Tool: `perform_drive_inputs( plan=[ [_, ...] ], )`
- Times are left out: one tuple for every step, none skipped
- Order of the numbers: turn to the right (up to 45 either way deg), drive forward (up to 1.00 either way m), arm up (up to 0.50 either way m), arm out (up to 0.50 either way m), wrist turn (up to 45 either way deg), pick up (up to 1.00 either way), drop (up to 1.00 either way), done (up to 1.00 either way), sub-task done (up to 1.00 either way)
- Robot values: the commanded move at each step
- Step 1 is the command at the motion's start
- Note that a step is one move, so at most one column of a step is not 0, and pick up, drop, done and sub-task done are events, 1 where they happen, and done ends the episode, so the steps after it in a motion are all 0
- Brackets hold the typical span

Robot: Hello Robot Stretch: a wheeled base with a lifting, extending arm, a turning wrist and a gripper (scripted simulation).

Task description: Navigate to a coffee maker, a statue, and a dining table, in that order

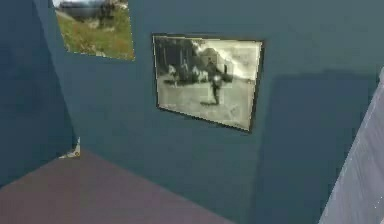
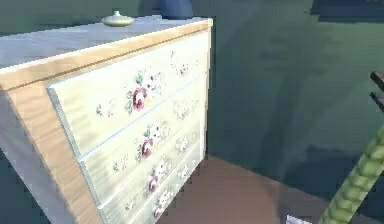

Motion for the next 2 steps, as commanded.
perform_drive_inputs(
  plan=[
    [-45.0,0.0,0.0,0.0,0.0,0.0,0.0,0.0,0.0],
    [-45.0,0.0,0.0,0.0,0.0,0.0,0.0,0.0,0.0]
  ],
)
